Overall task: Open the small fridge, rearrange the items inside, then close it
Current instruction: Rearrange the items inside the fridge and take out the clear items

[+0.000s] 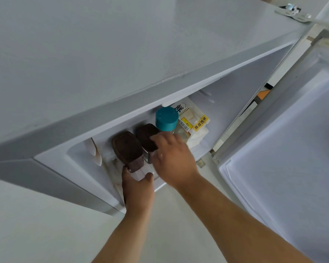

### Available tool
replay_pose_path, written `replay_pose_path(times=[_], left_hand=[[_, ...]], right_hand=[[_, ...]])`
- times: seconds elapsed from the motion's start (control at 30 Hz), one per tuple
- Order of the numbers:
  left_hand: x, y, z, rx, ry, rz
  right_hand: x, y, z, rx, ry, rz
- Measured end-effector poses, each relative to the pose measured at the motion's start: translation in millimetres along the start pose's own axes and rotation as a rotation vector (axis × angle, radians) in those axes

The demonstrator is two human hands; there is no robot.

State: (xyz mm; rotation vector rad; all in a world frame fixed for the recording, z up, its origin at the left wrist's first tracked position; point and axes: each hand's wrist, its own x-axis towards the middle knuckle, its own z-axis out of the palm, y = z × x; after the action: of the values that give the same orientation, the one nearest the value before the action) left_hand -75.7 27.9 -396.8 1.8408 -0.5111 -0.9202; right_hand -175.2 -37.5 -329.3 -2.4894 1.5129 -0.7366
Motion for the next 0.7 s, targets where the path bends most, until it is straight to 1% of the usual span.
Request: replay_pose_path(times=[0.03,0.07,0.1,0.17,0.23,0.33,0.43,0.57,0.7], left_hand=[[-2,0,0,0.003,-0.008,-0.063],[-3,-4,0,0.019,-0.014,-0.097],[-6,-4,-1,0.044,-0.019,-0.097],[-8,-4,-4,0.061,-0.032,-0.099],[-12,-4,-6,0.124,-0.109,-0.080],[-16,-2,-4,0.394,-0.262,0.108],[-17,3,1,0.609,-0.317,0.313],[-9,14,7,0.753,-0.346,0.443],[-5,20,18,0.834,-0.351,0.552]], right_hand=[[-5,11,-6,-0.018,0.060,0.053],[-8,20,-12,-0.040,0.078,0.103],[-10,29,-16,-0.063,0.058,0.157],[-12,43,-19,-0.094,-0.041,0.262],[-11,51,-17,-0.098,-0.154,0.310],[-7,58,-11,-0.104,-0.279,0.277],[-4,59,-6,-0.099,-0.311,0.259],[-7,63,-10,-0.087,-0.256,0.265],[-24,69,-23,-0.097,-0.188,0.253]])
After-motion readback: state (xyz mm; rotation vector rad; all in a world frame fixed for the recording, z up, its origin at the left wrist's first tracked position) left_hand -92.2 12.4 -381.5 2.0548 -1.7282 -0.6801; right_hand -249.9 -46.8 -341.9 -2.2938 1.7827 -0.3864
